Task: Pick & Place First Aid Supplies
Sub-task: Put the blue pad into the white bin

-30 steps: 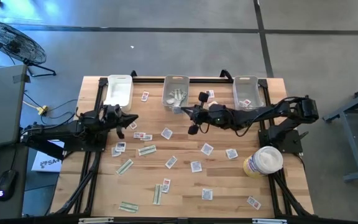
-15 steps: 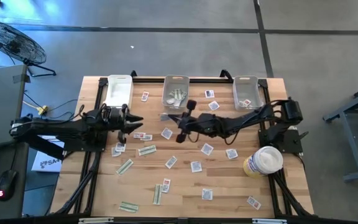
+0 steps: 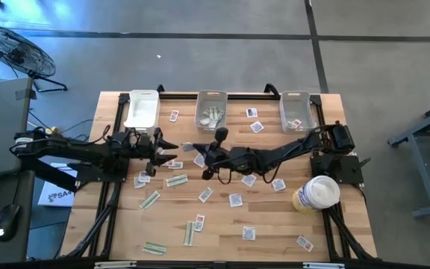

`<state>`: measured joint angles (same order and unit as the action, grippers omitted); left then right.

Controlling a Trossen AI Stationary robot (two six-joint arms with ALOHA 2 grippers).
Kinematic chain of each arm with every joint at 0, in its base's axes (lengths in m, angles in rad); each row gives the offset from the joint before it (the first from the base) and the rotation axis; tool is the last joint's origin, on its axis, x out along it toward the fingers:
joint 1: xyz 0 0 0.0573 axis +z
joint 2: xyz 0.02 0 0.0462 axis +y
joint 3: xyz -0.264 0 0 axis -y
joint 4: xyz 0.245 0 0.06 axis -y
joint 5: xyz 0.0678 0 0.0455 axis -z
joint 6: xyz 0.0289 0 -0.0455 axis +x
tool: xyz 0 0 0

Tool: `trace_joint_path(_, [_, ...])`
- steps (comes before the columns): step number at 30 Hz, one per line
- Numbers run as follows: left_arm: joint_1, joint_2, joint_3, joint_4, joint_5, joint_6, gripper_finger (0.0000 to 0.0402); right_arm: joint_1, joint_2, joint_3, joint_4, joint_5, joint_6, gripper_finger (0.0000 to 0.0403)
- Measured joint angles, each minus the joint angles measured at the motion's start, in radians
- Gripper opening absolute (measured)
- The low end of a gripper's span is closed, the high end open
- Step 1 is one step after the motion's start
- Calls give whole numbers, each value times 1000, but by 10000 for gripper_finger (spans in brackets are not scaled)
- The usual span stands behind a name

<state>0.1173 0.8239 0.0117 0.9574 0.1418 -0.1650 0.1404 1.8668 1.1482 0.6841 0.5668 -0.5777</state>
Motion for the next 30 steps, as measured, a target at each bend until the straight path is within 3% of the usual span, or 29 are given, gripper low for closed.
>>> trace_joint_path(6, [0, 101, 51, 22, -27, -25, 174, 6, 0, 0, -28, 25, 16, 0])
trace_joint_path(10, [1, 172, 90, 37, -100, -49, 174, 4, 0, 0, -38, 31, 15, 0])
trace_joint_path(16, [0, 253, 125, 97, -33, -59, 174, 6, 0, 0, -44, 69, 24, 0])
trace_joint_path(19, [0, 287, 145, 103, -123, -82, 174, 11, 0, 0, -44, 7, 48, 0])
trace_joint_path(24, [0, 356, 186, 101, -151, -94, 170, 22, 0, -1, -77, 37, 81, 0])
trace_joint_path(27, [0, 397, 213, 103, -128, -94, 142, 30, 0, -1, -107, 79, 84, 0])
trace_joint_path(30, [0, 423, 235, 117, -66, -89, 82, 39, 0, -1, -117, 120, 84, 0])
